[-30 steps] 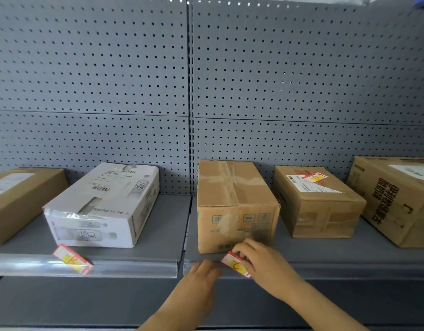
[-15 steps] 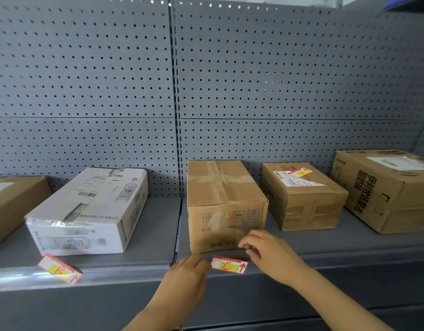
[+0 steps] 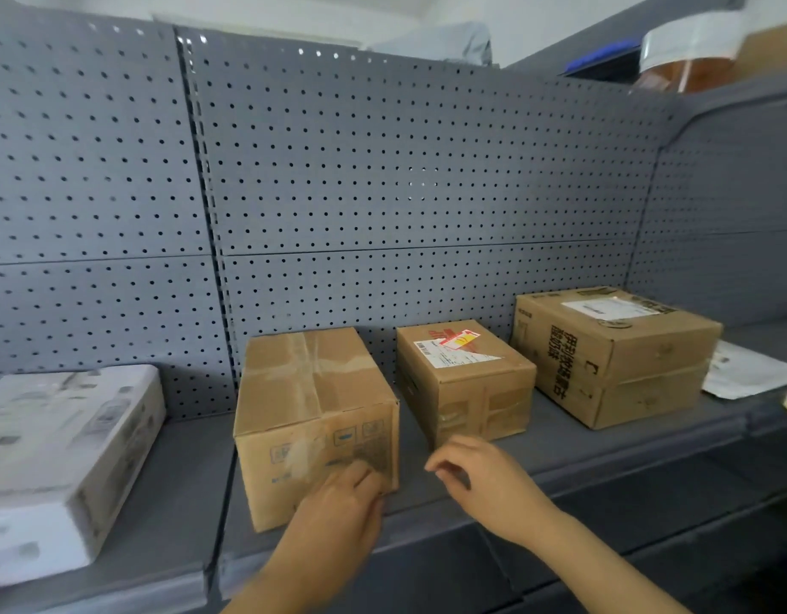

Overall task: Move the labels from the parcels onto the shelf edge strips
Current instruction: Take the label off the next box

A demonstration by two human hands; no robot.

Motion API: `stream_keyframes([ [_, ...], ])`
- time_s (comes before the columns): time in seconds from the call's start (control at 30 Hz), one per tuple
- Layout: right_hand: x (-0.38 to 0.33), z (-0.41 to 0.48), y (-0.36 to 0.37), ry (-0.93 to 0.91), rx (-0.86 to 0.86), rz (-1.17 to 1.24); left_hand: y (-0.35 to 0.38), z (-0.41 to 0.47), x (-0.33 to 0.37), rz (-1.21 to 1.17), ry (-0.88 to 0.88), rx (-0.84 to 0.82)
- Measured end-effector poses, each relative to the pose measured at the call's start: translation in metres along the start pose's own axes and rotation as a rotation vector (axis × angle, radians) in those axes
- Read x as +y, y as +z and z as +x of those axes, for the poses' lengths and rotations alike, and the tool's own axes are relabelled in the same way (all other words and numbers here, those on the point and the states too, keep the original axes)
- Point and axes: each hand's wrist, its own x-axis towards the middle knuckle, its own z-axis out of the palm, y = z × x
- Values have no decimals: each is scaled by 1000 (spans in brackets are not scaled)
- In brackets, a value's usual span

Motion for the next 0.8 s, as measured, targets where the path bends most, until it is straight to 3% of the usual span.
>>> stream_keyframes([
  [0.33,92,31,-59,-76,45,-24,24,111,58,-42,65,1],
  [0.6,153,88,-95,-146,33,-2,17,192,59,87,-92,91],
  [0.8,171,137,-83,-153,-3,38,25,222,38,133,-185,33],
])
